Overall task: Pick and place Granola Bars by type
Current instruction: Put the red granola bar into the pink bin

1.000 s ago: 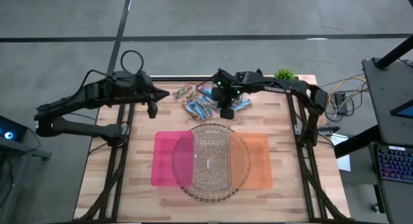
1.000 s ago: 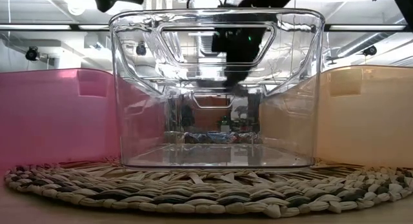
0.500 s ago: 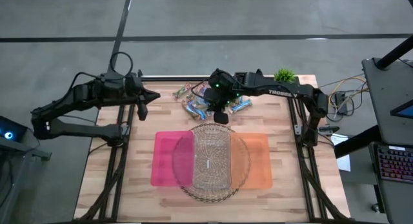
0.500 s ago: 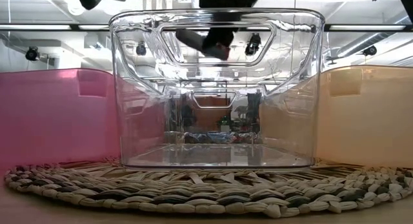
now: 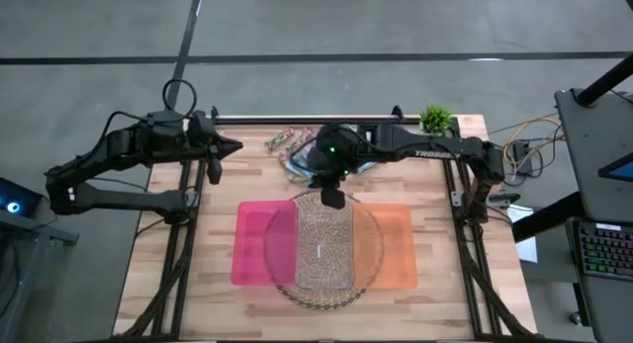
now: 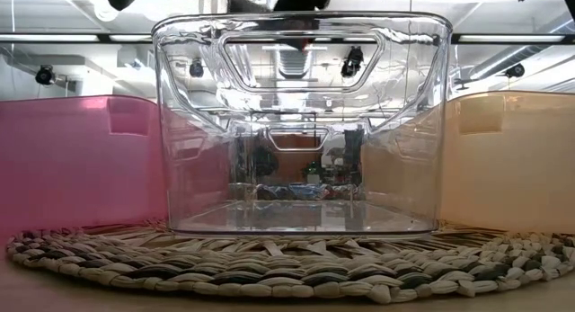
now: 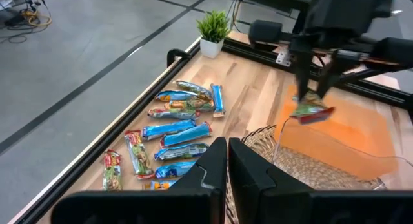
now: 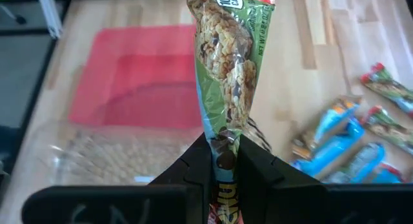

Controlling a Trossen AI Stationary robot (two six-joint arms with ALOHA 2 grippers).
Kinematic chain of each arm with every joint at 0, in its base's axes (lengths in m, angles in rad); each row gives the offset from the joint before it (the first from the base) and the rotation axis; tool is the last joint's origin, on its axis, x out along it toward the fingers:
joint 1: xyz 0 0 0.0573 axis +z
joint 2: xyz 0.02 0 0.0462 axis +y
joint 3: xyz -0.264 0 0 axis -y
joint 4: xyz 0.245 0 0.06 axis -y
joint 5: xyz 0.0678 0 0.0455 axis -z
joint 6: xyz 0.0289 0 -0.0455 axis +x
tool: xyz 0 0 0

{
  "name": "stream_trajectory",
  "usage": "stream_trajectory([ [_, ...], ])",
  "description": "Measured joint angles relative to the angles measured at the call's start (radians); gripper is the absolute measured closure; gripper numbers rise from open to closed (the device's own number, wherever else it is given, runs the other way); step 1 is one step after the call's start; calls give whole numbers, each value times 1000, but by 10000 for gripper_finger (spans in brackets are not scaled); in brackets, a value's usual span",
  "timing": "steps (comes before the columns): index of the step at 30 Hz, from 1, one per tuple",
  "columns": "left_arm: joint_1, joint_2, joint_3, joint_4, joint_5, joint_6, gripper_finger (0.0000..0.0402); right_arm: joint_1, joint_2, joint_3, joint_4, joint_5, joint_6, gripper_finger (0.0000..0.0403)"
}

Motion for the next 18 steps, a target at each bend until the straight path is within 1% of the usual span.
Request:
stream_trajectory([
  [7, 0, 0, 0, 0, 0, 6, 402, 61, 7, 0, 122, 2, 133, 360],
  [11, 0, -2, 0, -2, 0, 17, 402, 86, 20, 1, 199, 2, 170, 360],
  [18, 0, -32, 0, -3, 0, 36, 402, 91, 27, 0, 266, 3, 239, 360],
])
